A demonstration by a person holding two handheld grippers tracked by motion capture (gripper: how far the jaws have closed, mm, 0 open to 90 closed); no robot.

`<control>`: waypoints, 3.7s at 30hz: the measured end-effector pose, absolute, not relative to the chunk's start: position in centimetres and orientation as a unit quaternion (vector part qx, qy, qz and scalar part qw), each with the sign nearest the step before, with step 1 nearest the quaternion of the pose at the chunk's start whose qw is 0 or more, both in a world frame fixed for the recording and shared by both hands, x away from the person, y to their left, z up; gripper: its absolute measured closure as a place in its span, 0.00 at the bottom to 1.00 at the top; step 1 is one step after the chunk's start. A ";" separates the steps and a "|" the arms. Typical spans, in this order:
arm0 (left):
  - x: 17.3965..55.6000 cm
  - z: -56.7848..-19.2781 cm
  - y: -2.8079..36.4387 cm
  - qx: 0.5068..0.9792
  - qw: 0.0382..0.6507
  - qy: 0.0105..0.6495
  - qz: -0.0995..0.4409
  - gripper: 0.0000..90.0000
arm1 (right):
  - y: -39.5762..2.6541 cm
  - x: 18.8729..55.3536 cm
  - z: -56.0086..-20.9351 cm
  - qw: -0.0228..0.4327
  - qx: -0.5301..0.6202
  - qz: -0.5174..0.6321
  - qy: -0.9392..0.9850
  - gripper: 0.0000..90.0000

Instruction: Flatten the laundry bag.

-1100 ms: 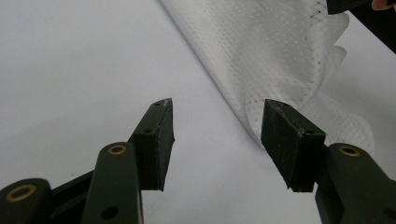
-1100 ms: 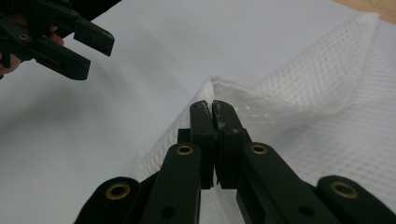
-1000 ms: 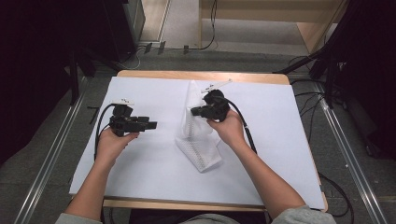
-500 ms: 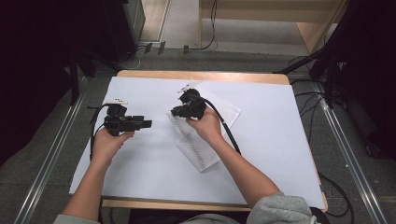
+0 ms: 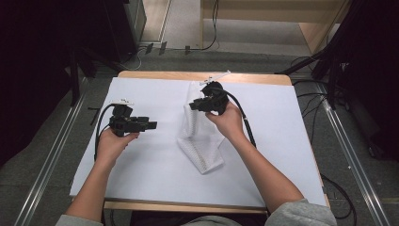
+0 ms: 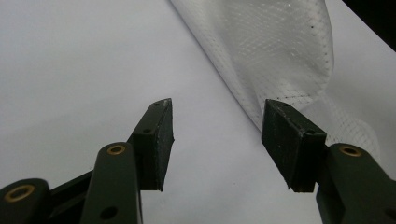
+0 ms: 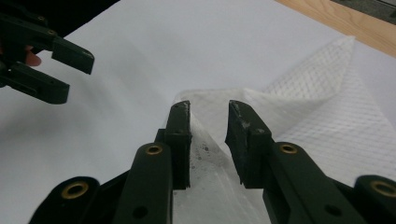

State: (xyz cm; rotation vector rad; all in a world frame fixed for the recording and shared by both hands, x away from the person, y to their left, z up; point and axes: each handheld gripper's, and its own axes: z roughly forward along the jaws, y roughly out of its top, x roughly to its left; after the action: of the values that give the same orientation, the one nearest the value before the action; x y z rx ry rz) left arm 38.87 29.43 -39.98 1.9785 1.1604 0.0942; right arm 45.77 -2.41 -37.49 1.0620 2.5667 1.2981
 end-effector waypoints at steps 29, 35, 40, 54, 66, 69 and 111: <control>38.6 -39.8 19.8 0.837 0.407 0.365 0.016 0.41 | -7.6 44.2 -42.0 0.009 0.383 0.404 0.831 1.00; 38.7 -40.7 17.8 0.846 0.406 0.345 0.017 0.36 | -7.1 43.9 -41.7 0.008 0.379 0.415 0.827 1.00; 39.1 -41.8 16.2 0.852 0.398 0.340 0.013 0.33 | -6.7 43.8 -41.6 0.011 0.375 0.416 0.828 1.00; 39.5 -42.0 17.5 0.827 0.420 0.374 -0.006 0.97 | -7.9 43.9 -41.7 0.022 0.389 0.412 0.824 1.00; 38.8 -41.4 22.8 0.799 0.441 0.407 0.011 0.95 | -9.6 43.7 -46.8 0.022 0.427 0.358 0.830 1.00; 38.5 -41.4 24.5 0.791 0.444 0.421 0.014 0.95 | -9.5 43.7 -46.7 0.037 0.419 0.351 0.837 1.00; 37.2 -41.9 32.3 0.763 0.433 0.478 0.038 0.71 | -11.0 42.6 -47.2 0.117 0.463 0.354 0.804 1.00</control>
State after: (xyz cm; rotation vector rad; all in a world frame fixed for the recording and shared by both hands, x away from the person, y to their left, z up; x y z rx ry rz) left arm 37.21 32.29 -41.87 1.9004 1.1918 0.0953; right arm 42.59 -11.02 -47.19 1.3543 2.3548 1.0358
